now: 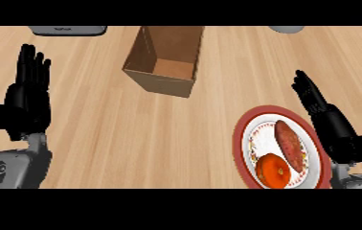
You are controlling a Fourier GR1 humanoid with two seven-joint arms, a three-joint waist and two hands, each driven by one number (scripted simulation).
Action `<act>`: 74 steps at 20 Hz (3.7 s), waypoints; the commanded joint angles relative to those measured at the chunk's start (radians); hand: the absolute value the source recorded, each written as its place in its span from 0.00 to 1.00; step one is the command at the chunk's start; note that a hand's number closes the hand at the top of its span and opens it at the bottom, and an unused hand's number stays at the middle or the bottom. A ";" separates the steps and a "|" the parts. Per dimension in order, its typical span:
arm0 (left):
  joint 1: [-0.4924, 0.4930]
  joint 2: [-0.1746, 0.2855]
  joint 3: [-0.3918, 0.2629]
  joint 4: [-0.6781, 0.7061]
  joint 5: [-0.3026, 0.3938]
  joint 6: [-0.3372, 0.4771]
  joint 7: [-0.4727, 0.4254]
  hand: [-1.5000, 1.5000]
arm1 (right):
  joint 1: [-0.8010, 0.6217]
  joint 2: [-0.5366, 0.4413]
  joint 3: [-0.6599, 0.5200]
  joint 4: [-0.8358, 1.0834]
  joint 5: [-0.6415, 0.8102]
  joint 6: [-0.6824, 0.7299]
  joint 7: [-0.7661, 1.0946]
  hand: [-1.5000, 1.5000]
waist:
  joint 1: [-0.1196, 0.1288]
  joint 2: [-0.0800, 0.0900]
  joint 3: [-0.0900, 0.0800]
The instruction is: Pick the sweet potato from the plate and place it in the cardboard box
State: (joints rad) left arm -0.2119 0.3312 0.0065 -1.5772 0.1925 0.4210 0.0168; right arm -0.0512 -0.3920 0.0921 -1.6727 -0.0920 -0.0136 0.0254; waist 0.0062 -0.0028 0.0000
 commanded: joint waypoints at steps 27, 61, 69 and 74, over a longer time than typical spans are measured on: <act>-0.037 -0.006 -0.322 0.037 -0.084 -0.347 0.084 0.50 | 0.519 -0.381 0.054 -0.661 0.665 0.111 0.467 0.00 | -0.020 0.003 -0.002; 0.065 -0.099 -0.150 0.030 -0.205 -0.557 0.013 0.50 | 0.132 0.004 0.086 -0.228 0.833 0.355 0.541 0.00 | -0.006 0.002 0.000; -0.004 -0.181 -0.149 0.061 -0.274 -0.535 0.058 0.50 | 0.208 0.034 0.086 -0.215 0.885 0.381 0.469 0.00 | -0.011 0.002 0.000; 0.050 -0.193 -0.161 0.003 -0.278 -0.545 0.089 0.50 | 0.156 0.017 0.037 0.024 0.906 0.317 0.317 0.00 | -0.005 0.003 0.000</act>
State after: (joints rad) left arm -0.1929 0.1524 -0.1385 -1.5545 -0.0719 -0.1200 0.0883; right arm 0.0947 -0.3512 0.1574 -1.7638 0.8020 0.3406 0.4492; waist -0.0010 -0.0033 -0.0021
